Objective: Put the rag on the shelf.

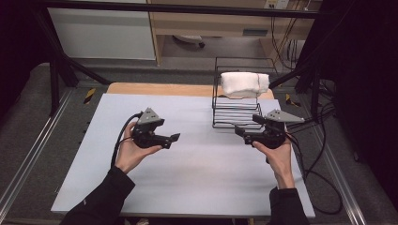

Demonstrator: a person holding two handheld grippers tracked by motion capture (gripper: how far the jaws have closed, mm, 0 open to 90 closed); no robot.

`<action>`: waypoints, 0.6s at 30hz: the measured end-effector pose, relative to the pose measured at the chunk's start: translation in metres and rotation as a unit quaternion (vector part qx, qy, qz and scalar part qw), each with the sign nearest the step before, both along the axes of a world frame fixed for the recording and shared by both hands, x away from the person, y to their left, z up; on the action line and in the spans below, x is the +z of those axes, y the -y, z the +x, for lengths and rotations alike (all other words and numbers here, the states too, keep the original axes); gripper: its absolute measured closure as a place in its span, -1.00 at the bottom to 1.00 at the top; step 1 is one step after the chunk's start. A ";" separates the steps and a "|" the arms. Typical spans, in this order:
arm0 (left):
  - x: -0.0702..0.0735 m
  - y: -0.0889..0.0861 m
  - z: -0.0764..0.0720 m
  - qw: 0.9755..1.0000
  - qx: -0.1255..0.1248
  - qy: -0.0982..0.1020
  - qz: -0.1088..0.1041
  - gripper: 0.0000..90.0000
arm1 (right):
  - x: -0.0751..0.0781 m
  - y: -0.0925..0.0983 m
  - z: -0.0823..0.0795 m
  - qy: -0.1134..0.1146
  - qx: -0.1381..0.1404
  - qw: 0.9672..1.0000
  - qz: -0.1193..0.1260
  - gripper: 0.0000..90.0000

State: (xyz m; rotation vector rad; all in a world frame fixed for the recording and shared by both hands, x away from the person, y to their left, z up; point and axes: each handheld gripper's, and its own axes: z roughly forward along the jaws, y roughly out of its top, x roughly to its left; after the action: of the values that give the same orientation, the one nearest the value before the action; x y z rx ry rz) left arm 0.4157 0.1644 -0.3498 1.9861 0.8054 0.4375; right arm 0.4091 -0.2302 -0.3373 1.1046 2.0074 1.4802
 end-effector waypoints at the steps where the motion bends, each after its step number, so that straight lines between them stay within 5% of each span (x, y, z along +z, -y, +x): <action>1: -0.003 -0.006 -0.003 1.000 0.004 0.000 0.002 -0.68 | -0.003 0.000 -0.001 -0.002 0.001 1.000 -0.001 -0.81; 5: -0.018 -0.029 -0.017 1.000 0.022 0.000 0.004 -0.82 | -0.015 0.001 -0.005 -0.016 0.007 1.000 0.000 -0.88; 18: -0.061 -0.083 -0.048 0.999 0.044 -0.024 -0.003 -0.87 | -0.057 0.009 -0.024 -0.056 0.024 0.998 -0.019 -0.96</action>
State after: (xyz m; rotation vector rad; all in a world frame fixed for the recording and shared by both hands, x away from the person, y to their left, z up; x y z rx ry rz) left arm 0.3679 0.2476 -0.4108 1.9661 0.9265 0.4400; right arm 0.3848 -0.2393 -0.3947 1.1540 2.1434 1.4251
